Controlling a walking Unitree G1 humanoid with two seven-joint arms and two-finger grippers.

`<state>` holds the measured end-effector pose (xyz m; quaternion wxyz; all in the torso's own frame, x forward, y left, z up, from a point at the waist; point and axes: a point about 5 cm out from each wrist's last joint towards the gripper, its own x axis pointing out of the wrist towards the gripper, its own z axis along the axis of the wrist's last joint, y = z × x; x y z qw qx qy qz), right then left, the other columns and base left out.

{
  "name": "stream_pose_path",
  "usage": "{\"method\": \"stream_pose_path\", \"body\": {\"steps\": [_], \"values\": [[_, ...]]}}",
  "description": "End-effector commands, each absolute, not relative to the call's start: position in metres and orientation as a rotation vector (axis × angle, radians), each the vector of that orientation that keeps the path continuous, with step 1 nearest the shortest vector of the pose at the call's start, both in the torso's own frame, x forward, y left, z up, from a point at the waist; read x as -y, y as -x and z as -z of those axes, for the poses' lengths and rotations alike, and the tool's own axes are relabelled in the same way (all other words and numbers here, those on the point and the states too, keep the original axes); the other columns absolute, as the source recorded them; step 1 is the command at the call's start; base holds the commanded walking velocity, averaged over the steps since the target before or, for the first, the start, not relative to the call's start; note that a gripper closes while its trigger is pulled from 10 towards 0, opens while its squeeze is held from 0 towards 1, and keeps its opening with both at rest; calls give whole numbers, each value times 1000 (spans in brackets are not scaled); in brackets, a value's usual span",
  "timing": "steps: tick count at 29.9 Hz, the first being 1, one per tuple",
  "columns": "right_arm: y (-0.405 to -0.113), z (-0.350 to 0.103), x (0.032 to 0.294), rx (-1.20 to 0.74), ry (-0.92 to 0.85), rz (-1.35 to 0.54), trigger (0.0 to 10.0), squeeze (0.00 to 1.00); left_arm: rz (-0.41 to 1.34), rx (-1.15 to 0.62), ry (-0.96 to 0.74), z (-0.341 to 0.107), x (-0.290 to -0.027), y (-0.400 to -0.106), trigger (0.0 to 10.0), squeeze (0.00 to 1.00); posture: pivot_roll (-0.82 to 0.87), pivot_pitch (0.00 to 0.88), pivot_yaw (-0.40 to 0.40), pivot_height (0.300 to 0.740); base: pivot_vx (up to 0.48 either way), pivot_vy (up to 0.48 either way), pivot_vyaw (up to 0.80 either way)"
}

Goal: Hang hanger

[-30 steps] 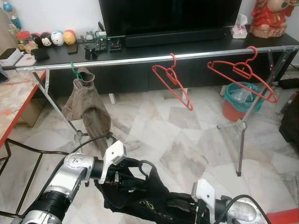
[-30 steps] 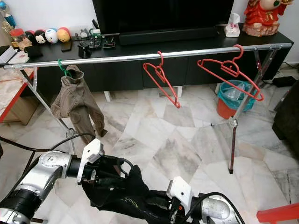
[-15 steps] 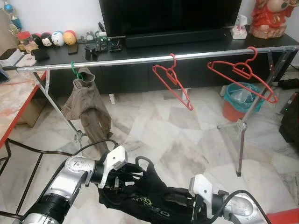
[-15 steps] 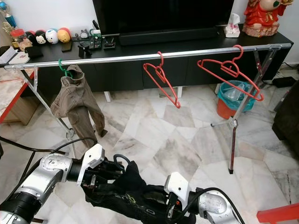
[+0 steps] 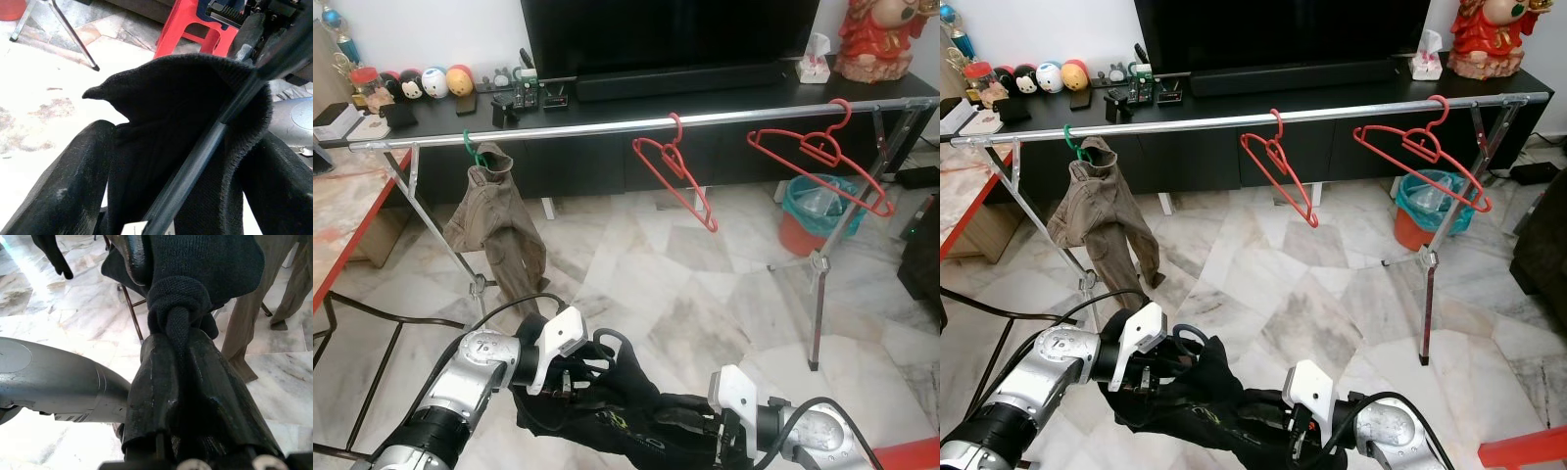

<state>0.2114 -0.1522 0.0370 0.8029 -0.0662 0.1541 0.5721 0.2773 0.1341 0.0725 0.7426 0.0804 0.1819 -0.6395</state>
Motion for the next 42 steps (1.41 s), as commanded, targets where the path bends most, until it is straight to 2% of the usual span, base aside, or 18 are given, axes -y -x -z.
{"method": "stream_pose_path", "body": {"steps": [1,22,23,24,26,27,42], "values": [[-212,-46,147,-277,130,-1247,10000,0,1394,-408,-185,-71,-136,-278,0,0,-36,33,110,740,0,0,0],[-209,-41,149,-314,117,-1244,10000,0,1446,-408,-146,-74,-137,-274,0,0,-32,43,111,740,0,0,0],[-208,-41,149,-317,113,-1243,10000,200,1451,-407,-138,-74,-137,-274,0,0,-32,44,112,740,0,0,0],[-209,-41,150,-317,111,-1241,10000,659,1455,-406,-131,-75,-137,-274,0,0,-32,44,112,740,0,0,0],[-209,-41,150,-317,111,-1241,10000,659,1455,-406,-131,-75,-137,-274,0,0,-32,44,112,740,0,0,0],[-209,-41,150,-318,107,-1237,10000,1000,1460,-406,-126,-75,-137,-274,0,0,-31,44,112,740,0,0,0],[-215,-39,153,-309,137,-1186,10000,1000,1487,-428,-113,-75,-141,-269,0,0,-27,46,113,740,0,0,0]]}}
